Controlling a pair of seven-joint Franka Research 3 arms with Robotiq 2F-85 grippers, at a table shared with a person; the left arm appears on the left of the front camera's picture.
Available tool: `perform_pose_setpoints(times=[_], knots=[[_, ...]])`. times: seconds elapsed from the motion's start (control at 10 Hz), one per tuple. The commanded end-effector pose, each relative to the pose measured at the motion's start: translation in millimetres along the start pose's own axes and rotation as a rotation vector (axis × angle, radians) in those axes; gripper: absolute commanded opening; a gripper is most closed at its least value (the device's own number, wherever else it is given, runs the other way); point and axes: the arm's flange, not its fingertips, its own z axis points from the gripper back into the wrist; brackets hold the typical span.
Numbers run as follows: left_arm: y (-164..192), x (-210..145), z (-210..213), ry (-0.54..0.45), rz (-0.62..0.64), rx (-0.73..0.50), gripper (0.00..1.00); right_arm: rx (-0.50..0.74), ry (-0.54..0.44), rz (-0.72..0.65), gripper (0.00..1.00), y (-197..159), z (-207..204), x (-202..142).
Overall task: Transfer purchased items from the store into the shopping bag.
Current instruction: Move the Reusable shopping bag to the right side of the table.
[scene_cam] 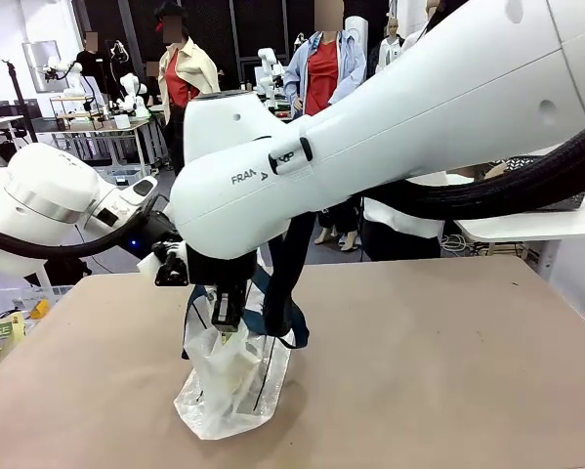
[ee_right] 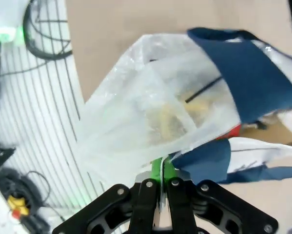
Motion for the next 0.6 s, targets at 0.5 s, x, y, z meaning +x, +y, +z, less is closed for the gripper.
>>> perform_pose_setpoints(times=[0.5], knots=[[13,12,0,0.229,-0.019,-0.19,0.0,-0.006,0.054,0.222,0.0,-11,-13,46]])
